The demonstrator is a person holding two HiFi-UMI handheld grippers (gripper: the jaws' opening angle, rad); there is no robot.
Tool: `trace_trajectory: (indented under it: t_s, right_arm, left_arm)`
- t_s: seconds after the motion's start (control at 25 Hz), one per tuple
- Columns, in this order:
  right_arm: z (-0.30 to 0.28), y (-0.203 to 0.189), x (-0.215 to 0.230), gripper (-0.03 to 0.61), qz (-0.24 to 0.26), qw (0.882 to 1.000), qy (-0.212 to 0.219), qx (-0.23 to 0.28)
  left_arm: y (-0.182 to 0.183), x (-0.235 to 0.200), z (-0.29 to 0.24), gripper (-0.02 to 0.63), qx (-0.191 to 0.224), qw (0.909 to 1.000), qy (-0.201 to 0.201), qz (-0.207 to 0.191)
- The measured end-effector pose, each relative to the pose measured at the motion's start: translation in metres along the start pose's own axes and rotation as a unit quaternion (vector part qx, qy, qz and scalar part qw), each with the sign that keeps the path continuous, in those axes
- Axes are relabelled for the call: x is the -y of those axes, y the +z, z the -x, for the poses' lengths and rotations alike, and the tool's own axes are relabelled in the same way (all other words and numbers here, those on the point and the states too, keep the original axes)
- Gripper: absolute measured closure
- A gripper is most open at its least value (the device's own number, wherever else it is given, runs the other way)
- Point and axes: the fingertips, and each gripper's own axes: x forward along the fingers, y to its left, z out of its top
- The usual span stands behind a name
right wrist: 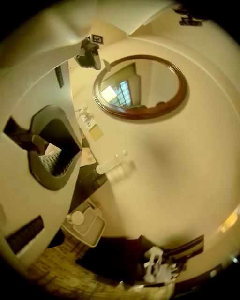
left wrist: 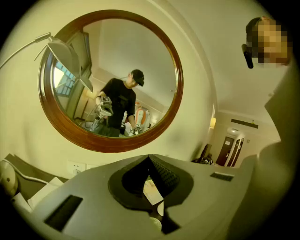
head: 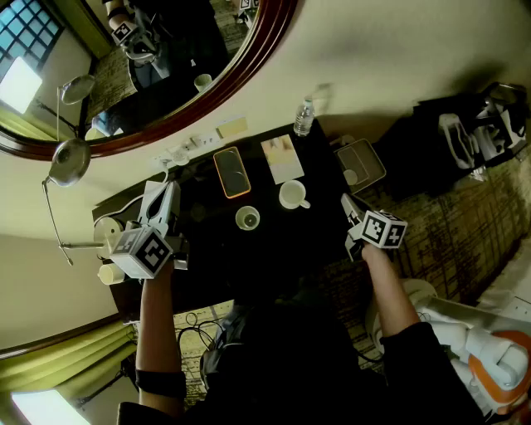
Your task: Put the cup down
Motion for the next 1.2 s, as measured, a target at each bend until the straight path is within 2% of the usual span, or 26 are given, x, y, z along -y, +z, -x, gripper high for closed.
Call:
trace_trajectory:
  t_s: [0.12, 0.2, 0.28, 0.4, 0.52, 0.64, 0.8, 1.04, 1.12, 1.2]
  right_arm:
    - [-0.01, 0.025, -0.041, 0.566, 0.086, 0.996, 0.032, 0.003]
    - [-0.018, 0.039, -0.068, 0.566, 0.149, 0.988, 0.048, 0.008]
    - [-0.025, 0.048, -0.093, 0.566, 0.224, 0.973, 0.058, 0.012]
    - [-0.036, 0.047, -0.128, 0.566, 0.327, 0.942, 0.079, 0.006]
    - [-0.043, 0.039, -0.159, 0.565, 0.381, 0.919, 0.105, 0.001]
    - [-0.05, 0.032, -0.174, 0.566, 0.395, 0.911, 0.122, 0.003]
    - [-0.053, 0.021, -0.189, 0.566, 0.385, 0.912, 0.14, -0.018]
    - [-0.06, 0.009, -0.181, 0.566, 0.38, 0.914, 0.139, -0.026]
    - [-0.061, 0.004, -0.176, 0.566, 0.374, 0.917, 0.136, -0.029]
    - [-0.059, -0.002, -0.173, 0.565, 0.365, 0.921, 0.134, -0.036]
  left_arm:
    - [-0.02, -0.003, 0.0, 0.611, -0.016, 0.9998, 0.006, -0.011]
    - [-0.035, -0.004, -0.001, 0.611, -0.026, 0.9991, 0.008, -0.033]
    - [-0.052, -0.003, -0.003, 0.611, -0.039, 0.9974, 0.008, -0.059]
    - [-0.08, -0.002, -0.003, 0.611, -0.056, 0.9949, 0.009, -0.083]
    - [-0.1, -0.003, -0.002, 0.611, -0.063, 0.9939, 0.012, -0.089]
    - [-0.111, -0.005, 0.0, 0.611, -0.071, 0.9936, 0.014, -0.088]
    - [-0.111, -0.006, 0.001, 0.611, -0.063, 0.994, 0.01, -0.089]
    - [-0.128, 0.0, -0.004, 0.611, -0.054, 0.9947, -0.02, -0.085]
    - [-0.142, 0.005, -0.007, 0.551, -0.06, 0.9935, -0.036, -0.089]
    - [-0.16, 0.008, -0.011, 0.404, -0.074, 0.9914, -0.051, -0.095]
